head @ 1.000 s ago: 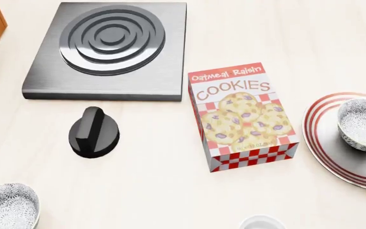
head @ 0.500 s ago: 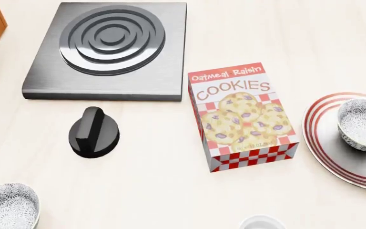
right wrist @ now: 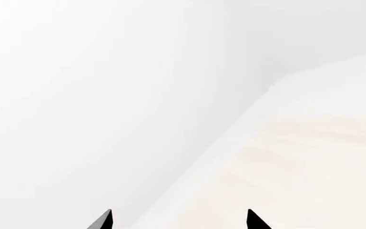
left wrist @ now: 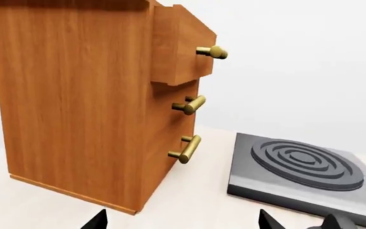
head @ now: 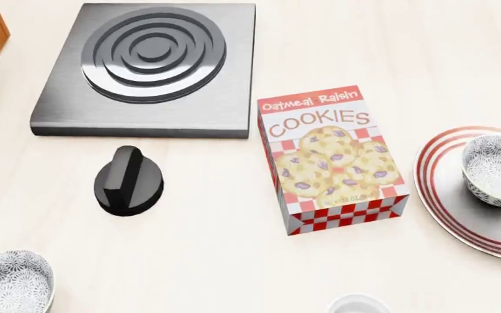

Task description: Pick the akita bowl from table center and place it on the plate.

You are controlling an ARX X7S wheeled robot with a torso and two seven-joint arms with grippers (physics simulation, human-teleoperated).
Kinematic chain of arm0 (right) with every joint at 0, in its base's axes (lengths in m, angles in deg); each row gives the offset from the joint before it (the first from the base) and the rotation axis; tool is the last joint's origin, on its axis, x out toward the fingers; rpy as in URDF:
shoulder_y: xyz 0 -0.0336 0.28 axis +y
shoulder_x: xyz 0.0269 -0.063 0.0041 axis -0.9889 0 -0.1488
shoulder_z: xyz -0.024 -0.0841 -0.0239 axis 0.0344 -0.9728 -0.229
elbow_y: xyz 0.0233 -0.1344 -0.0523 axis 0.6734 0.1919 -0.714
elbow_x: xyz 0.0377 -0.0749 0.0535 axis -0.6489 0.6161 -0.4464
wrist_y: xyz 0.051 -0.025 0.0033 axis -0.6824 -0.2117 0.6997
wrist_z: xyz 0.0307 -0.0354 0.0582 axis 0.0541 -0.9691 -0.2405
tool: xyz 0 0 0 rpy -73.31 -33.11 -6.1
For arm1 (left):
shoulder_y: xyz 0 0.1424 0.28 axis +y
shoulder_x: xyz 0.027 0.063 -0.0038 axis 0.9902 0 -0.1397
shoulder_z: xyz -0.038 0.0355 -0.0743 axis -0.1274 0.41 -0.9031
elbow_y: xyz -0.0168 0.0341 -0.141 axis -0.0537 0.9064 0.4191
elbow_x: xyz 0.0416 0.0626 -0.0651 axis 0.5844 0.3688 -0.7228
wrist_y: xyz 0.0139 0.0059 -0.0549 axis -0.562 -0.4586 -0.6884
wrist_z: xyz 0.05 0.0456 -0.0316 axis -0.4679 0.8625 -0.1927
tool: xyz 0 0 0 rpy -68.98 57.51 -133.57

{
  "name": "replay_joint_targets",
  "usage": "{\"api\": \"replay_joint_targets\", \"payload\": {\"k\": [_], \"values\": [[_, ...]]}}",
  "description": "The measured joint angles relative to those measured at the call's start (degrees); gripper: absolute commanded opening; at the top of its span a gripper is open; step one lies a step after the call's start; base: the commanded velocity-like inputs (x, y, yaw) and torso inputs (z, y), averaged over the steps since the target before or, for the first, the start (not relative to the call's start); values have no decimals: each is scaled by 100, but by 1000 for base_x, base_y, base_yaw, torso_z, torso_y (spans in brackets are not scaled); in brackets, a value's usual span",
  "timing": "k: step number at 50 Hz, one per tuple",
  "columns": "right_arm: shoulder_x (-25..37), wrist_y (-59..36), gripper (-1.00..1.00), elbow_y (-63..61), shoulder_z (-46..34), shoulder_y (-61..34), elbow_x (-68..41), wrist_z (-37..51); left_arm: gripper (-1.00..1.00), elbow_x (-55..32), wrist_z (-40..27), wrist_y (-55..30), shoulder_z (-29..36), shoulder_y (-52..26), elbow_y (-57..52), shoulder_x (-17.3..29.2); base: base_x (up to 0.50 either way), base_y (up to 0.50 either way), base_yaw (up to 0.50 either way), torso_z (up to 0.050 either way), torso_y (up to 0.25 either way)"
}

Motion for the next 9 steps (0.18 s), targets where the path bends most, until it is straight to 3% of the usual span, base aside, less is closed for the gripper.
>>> {"api": "replay_joint_targets", "payload": {"k": [9], "values": [[167,-49,100,-782,601,570,-761,163,100,-71,-60,-87,-40,32,-293,94,0,0,0,0,0]]}}
